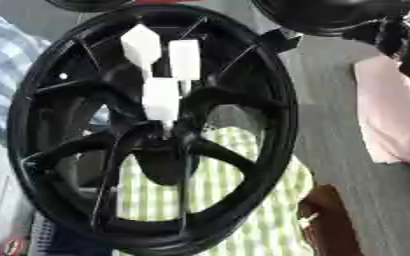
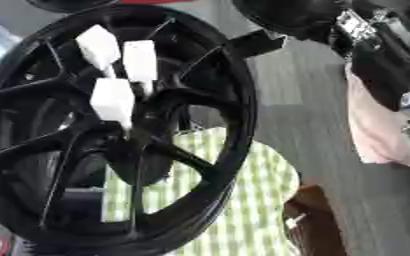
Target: Pull the pin out of the wheel hub.
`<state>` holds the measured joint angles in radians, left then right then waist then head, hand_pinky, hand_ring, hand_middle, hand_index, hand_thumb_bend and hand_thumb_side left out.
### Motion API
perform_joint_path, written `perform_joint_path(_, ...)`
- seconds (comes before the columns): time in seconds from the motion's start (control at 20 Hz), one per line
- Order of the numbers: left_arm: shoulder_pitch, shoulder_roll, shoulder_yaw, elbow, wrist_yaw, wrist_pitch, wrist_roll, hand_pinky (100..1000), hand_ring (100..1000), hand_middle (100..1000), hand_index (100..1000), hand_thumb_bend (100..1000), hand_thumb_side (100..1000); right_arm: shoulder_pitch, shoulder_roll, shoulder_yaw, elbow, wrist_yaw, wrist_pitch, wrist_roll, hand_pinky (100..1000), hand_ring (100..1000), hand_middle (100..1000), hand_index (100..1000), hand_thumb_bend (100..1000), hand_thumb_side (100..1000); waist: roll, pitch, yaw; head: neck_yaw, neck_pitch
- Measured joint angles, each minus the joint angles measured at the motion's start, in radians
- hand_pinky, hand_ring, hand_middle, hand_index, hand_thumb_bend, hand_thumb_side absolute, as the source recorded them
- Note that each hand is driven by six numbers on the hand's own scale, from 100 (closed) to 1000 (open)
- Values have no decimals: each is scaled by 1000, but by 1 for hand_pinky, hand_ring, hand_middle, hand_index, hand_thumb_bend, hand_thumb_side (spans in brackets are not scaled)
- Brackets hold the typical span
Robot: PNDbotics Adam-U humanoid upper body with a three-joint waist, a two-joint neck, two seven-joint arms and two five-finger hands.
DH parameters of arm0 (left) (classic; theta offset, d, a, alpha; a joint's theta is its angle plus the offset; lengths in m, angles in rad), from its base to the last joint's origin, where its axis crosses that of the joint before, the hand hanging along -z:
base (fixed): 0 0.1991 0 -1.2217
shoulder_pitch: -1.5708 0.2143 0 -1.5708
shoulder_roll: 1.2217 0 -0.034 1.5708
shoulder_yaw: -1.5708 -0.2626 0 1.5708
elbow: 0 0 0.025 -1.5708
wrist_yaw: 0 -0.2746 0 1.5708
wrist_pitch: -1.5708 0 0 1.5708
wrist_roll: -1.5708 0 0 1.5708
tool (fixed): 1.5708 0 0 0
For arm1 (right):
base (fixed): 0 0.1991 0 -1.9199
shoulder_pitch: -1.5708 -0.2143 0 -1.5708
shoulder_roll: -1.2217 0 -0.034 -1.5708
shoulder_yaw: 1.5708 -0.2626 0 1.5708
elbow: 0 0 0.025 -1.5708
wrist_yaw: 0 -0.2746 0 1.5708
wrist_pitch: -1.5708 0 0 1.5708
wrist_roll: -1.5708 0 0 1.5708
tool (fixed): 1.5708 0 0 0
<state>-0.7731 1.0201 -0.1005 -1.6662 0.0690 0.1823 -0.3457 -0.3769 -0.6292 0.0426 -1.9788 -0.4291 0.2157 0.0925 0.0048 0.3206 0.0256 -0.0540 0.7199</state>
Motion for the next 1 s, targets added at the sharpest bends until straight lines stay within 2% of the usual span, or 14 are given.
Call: perform_joint_path(1.0, 7, 0, 0, 0, 0, -5, -5, 762, 647, 553, 732, 100, 512, -1, 0, 0, 0, -3, 0, 0, 953, 759, 714, 738, 100, 630, -1, 0, 2, 0, 0)
